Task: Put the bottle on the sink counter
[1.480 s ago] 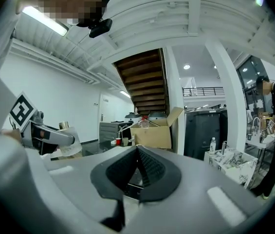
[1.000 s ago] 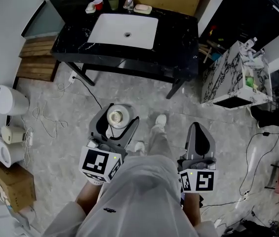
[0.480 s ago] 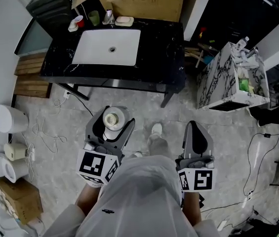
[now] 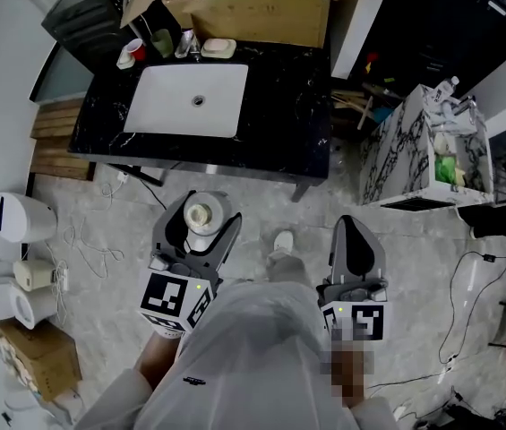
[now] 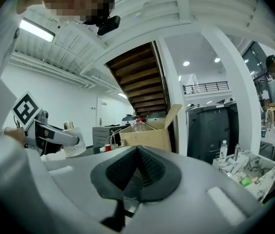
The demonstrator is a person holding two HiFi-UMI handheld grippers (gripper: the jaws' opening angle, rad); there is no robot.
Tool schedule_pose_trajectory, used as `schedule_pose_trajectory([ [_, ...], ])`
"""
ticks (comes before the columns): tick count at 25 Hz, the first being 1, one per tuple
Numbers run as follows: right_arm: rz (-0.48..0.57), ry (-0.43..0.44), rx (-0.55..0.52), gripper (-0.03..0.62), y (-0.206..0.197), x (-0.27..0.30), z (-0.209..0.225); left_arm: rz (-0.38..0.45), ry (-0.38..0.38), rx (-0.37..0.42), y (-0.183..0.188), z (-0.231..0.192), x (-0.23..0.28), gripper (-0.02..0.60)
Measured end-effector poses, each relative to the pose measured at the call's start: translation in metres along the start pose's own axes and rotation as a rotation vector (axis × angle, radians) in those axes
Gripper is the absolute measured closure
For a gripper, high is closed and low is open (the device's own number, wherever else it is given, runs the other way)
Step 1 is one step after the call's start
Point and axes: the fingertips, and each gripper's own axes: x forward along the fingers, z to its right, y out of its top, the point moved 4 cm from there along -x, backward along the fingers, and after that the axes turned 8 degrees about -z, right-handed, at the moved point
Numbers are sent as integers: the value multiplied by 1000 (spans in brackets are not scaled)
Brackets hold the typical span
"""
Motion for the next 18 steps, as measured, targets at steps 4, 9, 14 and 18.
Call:
schedule_pose_trajectory([
  [4, -3, -5, 14, 583, 3, 17, 31, -6, 10, 3, 15, 7, 25, 247],
  [9, -4, 5, 18, 583, 4, 43, 61, -10, 30, 11, 29, 9, 57, 247],
  [14, -3, 38, 42, 583, 1, 65, 84, -18, 59, 13, 36, 15, 77, 247],
  [18, -11, 62, 50, 583, -1, 80, 89, -34, 74, 1, 37, 14, 85, 247],
])
